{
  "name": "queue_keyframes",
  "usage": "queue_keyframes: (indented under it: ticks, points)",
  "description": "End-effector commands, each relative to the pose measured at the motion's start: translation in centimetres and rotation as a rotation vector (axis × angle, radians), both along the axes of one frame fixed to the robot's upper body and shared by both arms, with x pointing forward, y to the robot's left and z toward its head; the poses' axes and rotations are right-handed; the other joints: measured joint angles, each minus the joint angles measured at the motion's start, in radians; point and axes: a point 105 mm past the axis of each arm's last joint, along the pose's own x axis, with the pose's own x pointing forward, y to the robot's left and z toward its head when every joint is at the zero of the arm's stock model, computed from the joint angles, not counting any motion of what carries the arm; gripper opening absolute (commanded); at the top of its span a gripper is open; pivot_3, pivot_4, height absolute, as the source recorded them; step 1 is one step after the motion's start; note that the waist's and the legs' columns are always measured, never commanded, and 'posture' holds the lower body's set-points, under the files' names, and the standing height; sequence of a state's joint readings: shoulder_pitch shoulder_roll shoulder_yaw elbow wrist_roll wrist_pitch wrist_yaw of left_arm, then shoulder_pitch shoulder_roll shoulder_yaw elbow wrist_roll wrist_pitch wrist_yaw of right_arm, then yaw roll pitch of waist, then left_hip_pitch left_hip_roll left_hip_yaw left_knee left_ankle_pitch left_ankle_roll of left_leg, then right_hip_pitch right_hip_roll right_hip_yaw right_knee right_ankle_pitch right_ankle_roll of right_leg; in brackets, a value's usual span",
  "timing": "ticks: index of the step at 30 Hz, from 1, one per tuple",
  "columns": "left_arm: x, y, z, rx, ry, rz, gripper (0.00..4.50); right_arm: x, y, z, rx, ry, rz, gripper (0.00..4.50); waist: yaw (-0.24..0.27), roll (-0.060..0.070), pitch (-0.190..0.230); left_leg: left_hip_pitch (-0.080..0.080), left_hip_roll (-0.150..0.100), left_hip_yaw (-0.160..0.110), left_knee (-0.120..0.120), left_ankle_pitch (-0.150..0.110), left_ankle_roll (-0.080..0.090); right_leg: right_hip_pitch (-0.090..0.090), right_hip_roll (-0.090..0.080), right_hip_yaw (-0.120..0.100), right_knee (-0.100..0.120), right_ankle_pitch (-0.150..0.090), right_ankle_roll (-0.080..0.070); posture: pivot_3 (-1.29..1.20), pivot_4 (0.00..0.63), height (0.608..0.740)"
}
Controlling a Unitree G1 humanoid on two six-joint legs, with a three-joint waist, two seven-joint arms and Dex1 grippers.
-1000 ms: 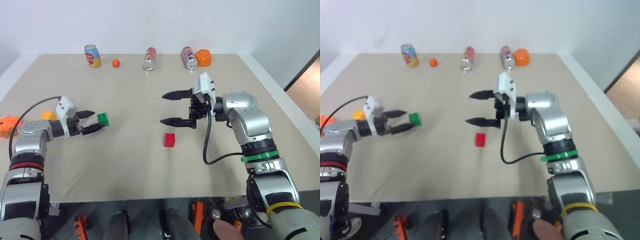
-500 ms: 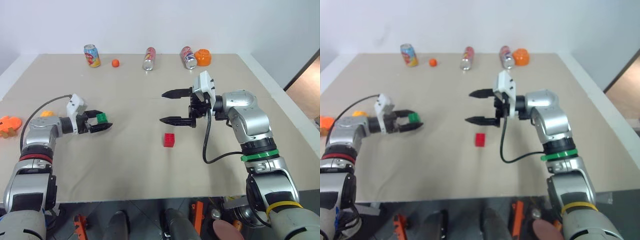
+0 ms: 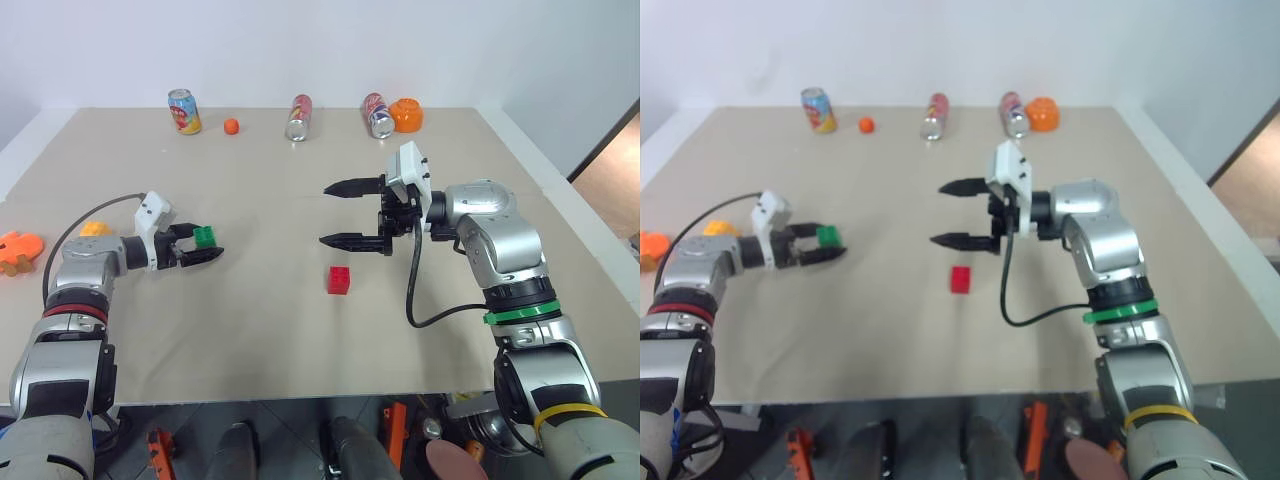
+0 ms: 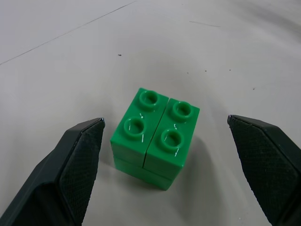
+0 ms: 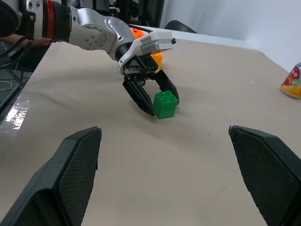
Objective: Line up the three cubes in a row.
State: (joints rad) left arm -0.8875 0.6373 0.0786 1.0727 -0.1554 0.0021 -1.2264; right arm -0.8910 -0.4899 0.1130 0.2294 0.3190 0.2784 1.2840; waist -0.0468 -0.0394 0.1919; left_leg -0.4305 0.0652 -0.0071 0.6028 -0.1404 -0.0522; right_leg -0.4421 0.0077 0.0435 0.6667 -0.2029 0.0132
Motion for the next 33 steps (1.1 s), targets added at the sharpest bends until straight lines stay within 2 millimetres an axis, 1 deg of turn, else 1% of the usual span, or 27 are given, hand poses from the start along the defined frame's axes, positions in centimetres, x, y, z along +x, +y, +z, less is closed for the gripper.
queue_keyframes:
  ticks: [1, 5, 9, 12, 14, 16, 18, 19, 24, 28, 30, 33]
  points:
    - [0.1, 0.0, 0.5, 0.002, -0.03, -0.002, 4.32, -0.4, 0.0, 1.2, 0.015, -0.047, 0.012, 4.5, 0.0, 0.0, 0.0, 0.0, 0.0, 0.0, 0.0, 0.0, 0.0, 0.0, 0.0, 0.0, 0.0, 0.0, 0.0, 0.0, 0.15, 0.74]
    - [-0.2, 0.1, -0.4, 0.025, -0.007, -0.005, 4.32, -0.4, 0.1, 1.2, 0.014, -0.046, 0.014, 4.5, 0.0, 0.0, 0.0, 0.0, 0.0, 0.0, 0.0, 0.0, 0.0, 0.0, 0.0, 0.0, 0.0, 0.0, 0.0, 0.0, 0.15, 0.74]
    - [-0.2, 0.1, -0.5, 0.024, 0.002, -0.005, 4.32, -0.4, 0.1, 1.2, 0.014, -0.045, 0.017, 4.5, 0.0, 0.0, 0.0, 0.0, 0.0, 0.0, 0.0, 0.0, 0.0, 0.0, 0.0, 0.0, 0.0, 0.0, 0.0, 0.0, 0.15, 0.74]
    - [-0.2, 0.1, -0.6, 0.024, 0.005, -0.002, 3.56, -0.4, 0.2, 1.2, 0.013, -0.046, 0.017, 4.5, 0.0, 0.0, 0.0, 0.0, 0.0, 0.0, 0.0, 0.0, 0.0, 0.0, 0.0, 0.0, 0.0, 0.0, 0.0, 0.0, 0.15, 0.74]
    - [-0.3, 0.1, -0.6, 0.018, 0.015, -0.009, 2.82, -0.4, 0.2, 1.2, 0.013, -0.047, 0.017, 4.5, 0.0, 0.0, 0.0, 0.0, 0.0, 0.0, 0.0, 0.0, 0.0, 0.0, 0.0, 0.0, 0.0, 0.0, 0.0, 0.0, 0.15, 0.74]
    - [-0.3, 0.1, -0.6, 0.019, 0.014, -0.011, 2.23, -0.4, 0.2, 1.2, 0.013, -0.047, 0.016, 4.5, 0.0, 0.0, 0.0, 0.0, 0.0, 0.0, 0.0, 0.0, 0.0, 0.0, 0.0, 0.0, 0.0, 0.0, 0.0, 0.0, 0.15, 0.74]
    - [-0.3, 0.1, -0.6, 0.022, 0.01, -0.011, 1.5, -0.3, 0.2, 1.2, 0.013, -0.047, 0.015, 4.5, 0.0, 0.0, 0.0, 0.0, 0.0, 0.0, 0.0, 0.0, 0.0, 0.0, 0.0, 0.0, 0.0, 0.0, 0.0, 0.0, 0.15, 0.74]
    - [-0.3, 0.1, -0.6, 0.026, 0.007, -0.012, 1.29, -0.3, 0.2, 1.2, 0.013, -0.047, 0.014, 4.5, 0.0, 0.0, 0.0, 0.0, 0.0, 0.0, 0.0, 0.0, 0.0, 0.0, 0.0, 0.0, 0.0, 0.0, 0.0, 0.0, 0.15, 0.74]
    - [-0.7, -0.3, -0.4, 0.058, -0.024, -0.062, 1.3, -0.3, 0.1, 1.2, 0.014, -0.047, 0.011, 4.5, 0.0, 0.0, 0.0, 0.0, 0.0, 0.0, 0.0, 0.0, 0.0, 0.0, 0.0, 0.0, 0.0, 0.0, 0.0, 0.0, 0.15, 0.74]
    - [-1.3, -1.8, 0.7, 0.053, -0.09, -0.155, 1.3, -0.6, 0.0, 1.2, 0.016, -0.047, 0.016, 4.5, 0.001, 0.0, 0.0, 0.0, 0.0, 0.0, 0.0, 0.0, 0.0, 0.0, 0.0, 0.0, 0.0, 0.0, 0.0, 0.0, 0.15, 0.74]
    - [-2.4, -3.5, 1.1, 0.054, -0.125, -0.262, 1.3, -1.1, 0.0, 1.6, 0.026, -0.044, 0.035, 4.5, 0.001, 0.0, 0.0, 0.0, 0.0, 0.0, 0.0, 0.0, 0.0, 0.0, 0.0, 0.0, 0.0, 0.0, 0.0, 0.0, 0.15, 0.74]
    - [-5.0, -5.8, 0.8, 0.098, -0.156, -0.446, 1.3, -2.6, -0.5, 1.7, 0.007, -0.026, 0.086, 4.5, 0.001, 0.0, 0.0, 0.0, 0.0, 0.0, 0.0, 0.0, 0.0, 0.0, -0.001, 0.001, 0.0, 0.0, 0.0, 0.0, 0.15, 0.74]
